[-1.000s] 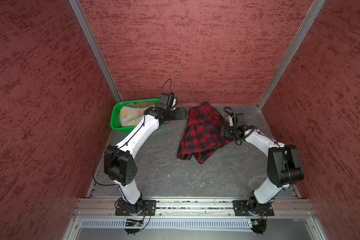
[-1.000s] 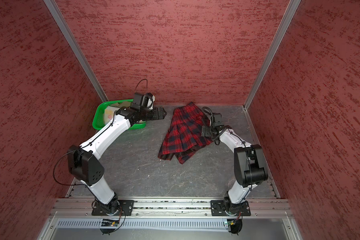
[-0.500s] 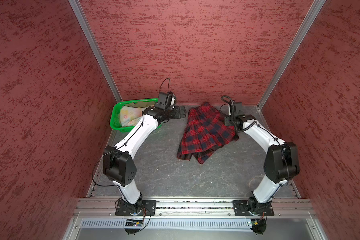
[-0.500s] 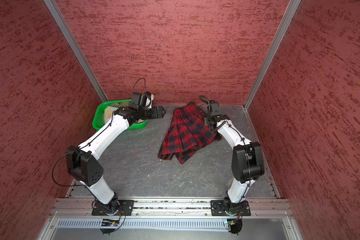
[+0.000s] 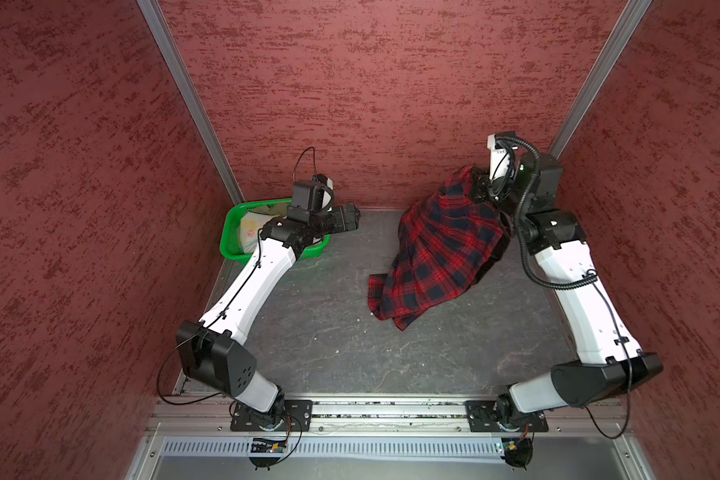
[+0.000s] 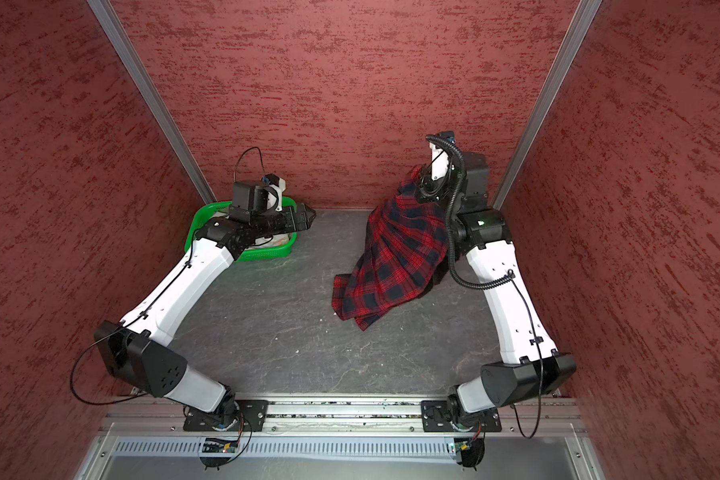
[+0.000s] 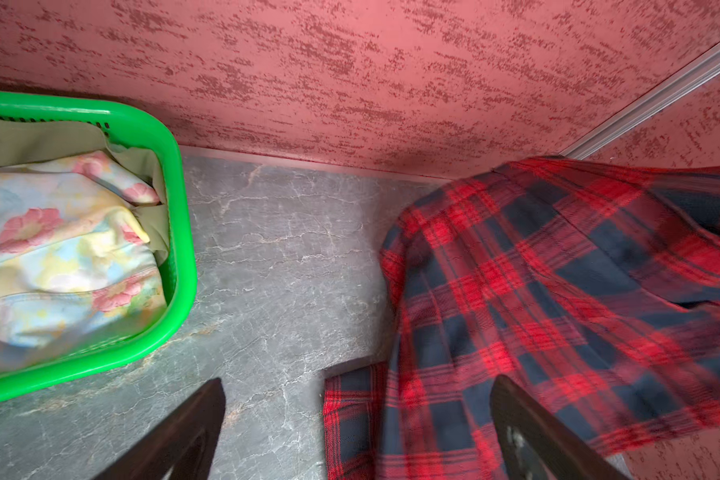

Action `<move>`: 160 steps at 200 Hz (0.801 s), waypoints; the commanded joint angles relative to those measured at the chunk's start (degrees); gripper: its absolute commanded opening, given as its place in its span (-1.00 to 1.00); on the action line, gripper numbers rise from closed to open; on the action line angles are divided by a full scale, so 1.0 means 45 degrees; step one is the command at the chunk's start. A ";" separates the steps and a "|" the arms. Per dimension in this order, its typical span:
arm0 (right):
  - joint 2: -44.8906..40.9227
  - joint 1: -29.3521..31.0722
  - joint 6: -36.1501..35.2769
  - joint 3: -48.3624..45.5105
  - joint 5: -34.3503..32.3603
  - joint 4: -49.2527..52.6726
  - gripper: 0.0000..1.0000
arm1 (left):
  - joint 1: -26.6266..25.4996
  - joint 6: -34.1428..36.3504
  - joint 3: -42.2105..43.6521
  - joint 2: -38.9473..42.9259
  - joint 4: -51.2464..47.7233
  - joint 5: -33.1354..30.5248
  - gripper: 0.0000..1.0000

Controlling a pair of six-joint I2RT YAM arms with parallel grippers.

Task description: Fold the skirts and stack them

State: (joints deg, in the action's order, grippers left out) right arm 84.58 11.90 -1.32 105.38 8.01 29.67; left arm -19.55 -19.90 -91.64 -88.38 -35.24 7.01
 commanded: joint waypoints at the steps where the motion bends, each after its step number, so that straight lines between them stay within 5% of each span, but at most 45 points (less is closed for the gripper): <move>1: -0.0220 0.0232 -0.0219 0.0596 0.2809 0.0220 -1.00 | 0.0067 -0.0390 0.0068 0.0255 0.0698 0.0112 0.99; 111: 0.0044 0.1590 -0.0487 0.3493 0.6172 0.2234 -1.00 | 0.1225 -0.2623 0.0466 0.0011 0.2884 0.2033 0.99; 137: -0.0655 0.1716 -0.1090 0.2945 0.5152 0.3657 -1.00 | 0.1210 -0.3045 0.0363 -0.0685 0.3525 0.2570 0.99; 160: -0.1619 0.1730 -0.1030 0.0462 0.1709 0.4113 -1.00 | 0.1061 -0.3123 0.0311 -0.1382 0.3905 0.2630 0.98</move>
State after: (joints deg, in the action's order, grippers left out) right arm 83.02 19.33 -4.27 115.66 29.10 44.36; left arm -14.22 -32.38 -89.58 -90.67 -21.12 16.67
